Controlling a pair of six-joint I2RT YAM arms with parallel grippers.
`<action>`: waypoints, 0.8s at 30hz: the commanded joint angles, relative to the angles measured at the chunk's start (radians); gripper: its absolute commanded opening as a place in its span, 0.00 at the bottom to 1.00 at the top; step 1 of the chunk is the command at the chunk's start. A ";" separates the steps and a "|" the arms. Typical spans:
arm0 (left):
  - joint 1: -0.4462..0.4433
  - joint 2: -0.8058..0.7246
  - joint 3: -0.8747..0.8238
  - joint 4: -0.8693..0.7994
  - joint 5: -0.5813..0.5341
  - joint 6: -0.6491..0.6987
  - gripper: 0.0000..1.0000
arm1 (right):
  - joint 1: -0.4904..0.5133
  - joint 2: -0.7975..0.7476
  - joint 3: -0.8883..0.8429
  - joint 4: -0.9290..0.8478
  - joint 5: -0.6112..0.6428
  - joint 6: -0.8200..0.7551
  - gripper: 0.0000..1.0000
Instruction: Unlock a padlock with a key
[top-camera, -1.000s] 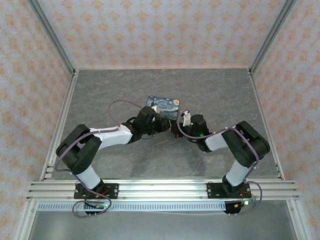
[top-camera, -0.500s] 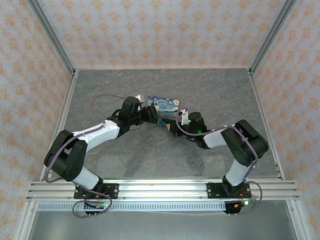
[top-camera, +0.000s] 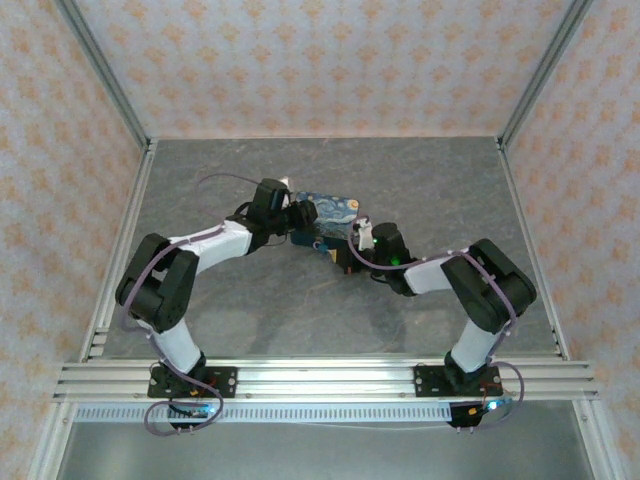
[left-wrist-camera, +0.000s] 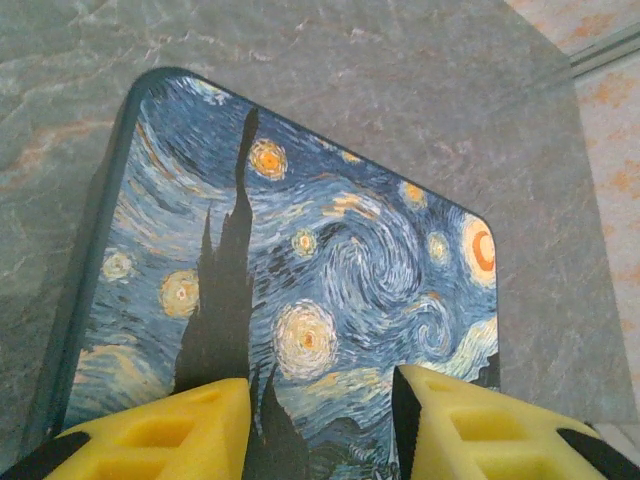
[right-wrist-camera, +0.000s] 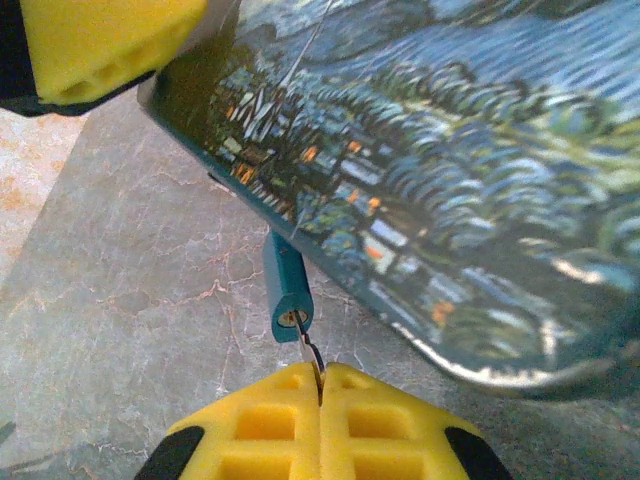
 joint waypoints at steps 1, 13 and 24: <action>0.004 0.026 0.016 -0.005 -0.006 0.027 0.43 | 0.008 0.010 0.028 -0.004 0.010 -0.019 0.00; -0.036 0.016 -0.050 0.015 -0.015 0.017 0.43 | 0.019 0.033 0.033 0.054 0.057 0.019 0.00; -0.064 0.001 -0.078 0.015 -0.032 0.001 0.43 | 0.041 0.038 0.017 0.154 0.094 0.035 0.00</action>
